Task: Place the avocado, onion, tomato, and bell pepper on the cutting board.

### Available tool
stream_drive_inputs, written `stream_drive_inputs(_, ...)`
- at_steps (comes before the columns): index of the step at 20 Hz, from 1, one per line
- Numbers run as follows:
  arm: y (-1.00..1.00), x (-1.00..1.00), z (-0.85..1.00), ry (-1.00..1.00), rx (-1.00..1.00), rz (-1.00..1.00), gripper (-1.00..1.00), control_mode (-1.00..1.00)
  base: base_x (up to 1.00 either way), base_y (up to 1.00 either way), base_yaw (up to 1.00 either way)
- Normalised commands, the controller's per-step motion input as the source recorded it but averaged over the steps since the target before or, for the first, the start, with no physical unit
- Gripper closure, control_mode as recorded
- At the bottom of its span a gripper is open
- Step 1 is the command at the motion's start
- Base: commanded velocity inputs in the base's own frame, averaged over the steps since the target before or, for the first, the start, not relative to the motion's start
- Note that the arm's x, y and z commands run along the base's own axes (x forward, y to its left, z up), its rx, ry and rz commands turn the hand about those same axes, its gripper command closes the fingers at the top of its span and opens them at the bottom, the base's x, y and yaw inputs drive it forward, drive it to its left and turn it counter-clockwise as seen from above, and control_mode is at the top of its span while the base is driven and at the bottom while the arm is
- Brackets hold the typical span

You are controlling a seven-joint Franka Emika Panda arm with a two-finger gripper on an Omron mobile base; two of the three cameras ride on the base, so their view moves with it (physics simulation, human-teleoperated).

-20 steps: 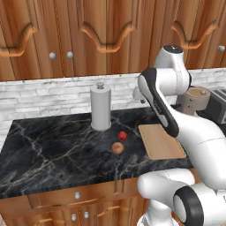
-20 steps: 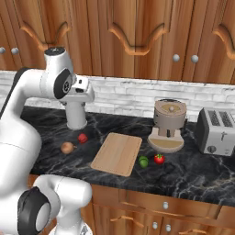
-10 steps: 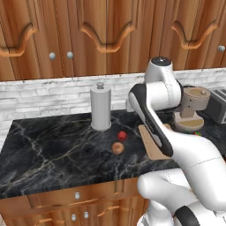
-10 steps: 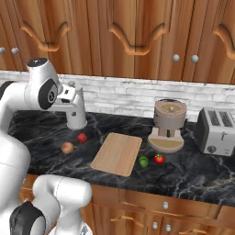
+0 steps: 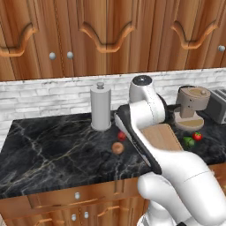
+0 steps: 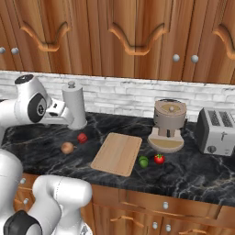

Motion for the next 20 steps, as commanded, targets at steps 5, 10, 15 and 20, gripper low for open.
stream_drive_inputs(5,0.20,0.00,-0.40,0.00,0.00,0.00,-1.00,-1.00,0.00,0.00,0.00)
stream_drive_inputs(10,0.13,0.03,-0.34,0.00,0.00,-0.01,-1.00,-1.00,0.00,0.00,0.00)
stream_drive_inputs(15,0.15,0.17,-0.29,0.00,0.00,-0.01,-1.00,-1.00,0.00,0.00,0.00)
stream_drive_inputs(20,0.08,0.26,-0.26,0.00,0.00,0.00,-1.00,-1.00,0.00,0.00,0.00)
